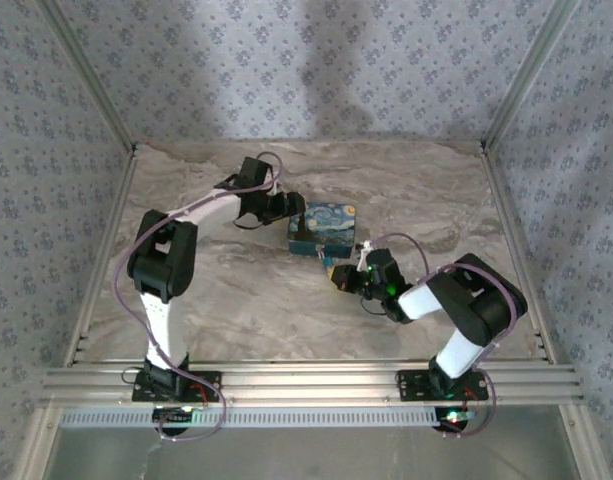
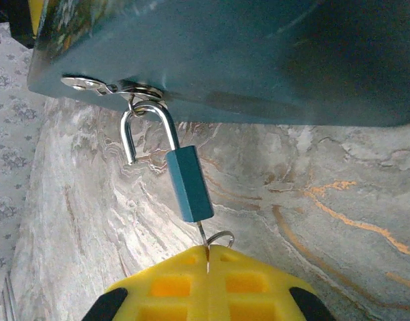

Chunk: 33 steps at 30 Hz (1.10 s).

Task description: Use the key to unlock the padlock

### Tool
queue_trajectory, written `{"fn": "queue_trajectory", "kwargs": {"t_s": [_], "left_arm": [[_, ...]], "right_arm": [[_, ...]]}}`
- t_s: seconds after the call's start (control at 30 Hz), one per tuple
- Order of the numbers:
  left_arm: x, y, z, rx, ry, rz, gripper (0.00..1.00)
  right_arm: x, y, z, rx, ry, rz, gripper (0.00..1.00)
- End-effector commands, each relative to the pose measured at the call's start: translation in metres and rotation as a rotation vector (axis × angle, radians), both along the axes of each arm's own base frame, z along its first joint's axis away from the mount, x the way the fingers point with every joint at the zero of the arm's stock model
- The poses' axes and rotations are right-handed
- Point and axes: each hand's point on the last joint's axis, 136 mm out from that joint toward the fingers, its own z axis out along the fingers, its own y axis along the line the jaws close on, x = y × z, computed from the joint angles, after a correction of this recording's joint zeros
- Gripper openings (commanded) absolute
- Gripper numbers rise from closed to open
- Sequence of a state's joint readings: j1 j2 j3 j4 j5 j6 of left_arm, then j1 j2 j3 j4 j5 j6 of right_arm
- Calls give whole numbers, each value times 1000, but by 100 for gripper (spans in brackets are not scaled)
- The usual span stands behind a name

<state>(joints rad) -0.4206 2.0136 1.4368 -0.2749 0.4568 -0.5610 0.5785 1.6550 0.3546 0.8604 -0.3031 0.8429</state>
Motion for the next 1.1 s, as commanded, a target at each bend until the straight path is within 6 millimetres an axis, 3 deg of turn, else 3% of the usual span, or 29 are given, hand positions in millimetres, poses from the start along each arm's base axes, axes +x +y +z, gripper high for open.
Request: {"fn": "queue_trajectory", "kwargs": {"t_s": [0.0,0.27,0.53,0.73,0.87,1.07], "left_arm": [[-4,3,0,1,2,-14,67],[-20,16,-18,7,36,16,61],[-33,26,-22,20,40,47,59],[-49,32,-24,22,48,59,59],[-63,33,-26,17,54,67,59],[-76,39,-29,27,53,97,59]], "right_arm": [[3,-2,-2,-4,24,-6,10],[4,-16,8,-78,-33,23,34],[19,-9,54,7,-184,90,54],[47,-6,70,19,-261,148,55],[64,-3,69,9,-290,193,56],[69,-10,66,-17,-314,207,58]]}}
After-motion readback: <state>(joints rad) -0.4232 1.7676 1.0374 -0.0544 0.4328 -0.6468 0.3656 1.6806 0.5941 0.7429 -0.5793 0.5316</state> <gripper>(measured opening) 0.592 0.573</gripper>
